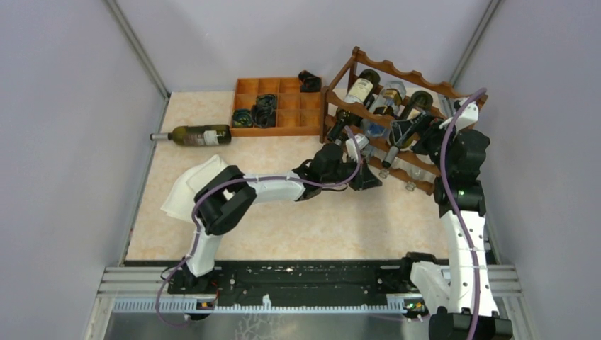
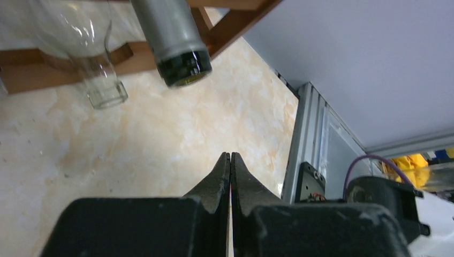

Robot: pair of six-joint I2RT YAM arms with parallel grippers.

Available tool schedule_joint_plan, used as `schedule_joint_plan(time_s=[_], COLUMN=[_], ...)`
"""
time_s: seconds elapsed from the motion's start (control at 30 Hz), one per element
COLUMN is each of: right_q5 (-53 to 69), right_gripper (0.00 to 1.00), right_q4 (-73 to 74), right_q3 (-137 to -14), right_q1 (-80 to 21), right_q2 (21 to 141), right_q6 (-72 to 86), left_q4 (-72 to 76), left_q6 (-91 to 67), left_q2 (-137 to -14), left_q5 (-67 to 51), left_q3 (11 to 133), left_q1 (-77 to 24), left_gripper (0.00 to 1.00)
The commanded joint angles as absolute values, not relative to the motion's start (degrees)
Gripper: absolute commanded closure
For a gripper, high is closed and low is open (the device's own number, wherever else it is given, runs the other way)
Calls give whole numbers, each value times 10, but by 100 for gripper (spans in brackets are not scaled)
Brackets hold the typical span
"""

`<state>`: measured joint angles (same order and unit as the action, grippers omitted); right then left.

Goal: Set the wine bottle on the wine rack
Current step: Place the wine bottle in the wine rack, then pick up the wine bottle from the center of the board.

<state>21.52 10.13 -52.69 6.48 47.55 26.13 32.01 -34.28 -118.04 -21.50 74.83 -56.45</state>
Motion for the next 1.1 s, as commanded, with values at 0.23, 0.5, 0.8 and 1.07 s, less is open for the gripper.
schedule_joint_plan(time_s=[0.23, 0.5, 0.8, 1.07], right_q5=[156, 146, 156, 211], right_gripper=[6, 5, 5, 5], right_q4=[106, 120, 121, 103], right_q3=[-547, -556, -557, -555], right_q1=[56, 52, 48, 45], right_q2=[458, 455, 450, 446], right_q6=[247, 238, 231, 226], left_q4=[209, 146, 235, 281], left_q6=[-321, -300, -282, -180], left_q2=[-1265, -1310, -1208, -1040], left_q5=[-139, -122, -168, -156], left_q3=[937, 1036, 884, 702], left_q1=[-569, -566, -566, -565], left_gripper=[96, 95, 77, 62])
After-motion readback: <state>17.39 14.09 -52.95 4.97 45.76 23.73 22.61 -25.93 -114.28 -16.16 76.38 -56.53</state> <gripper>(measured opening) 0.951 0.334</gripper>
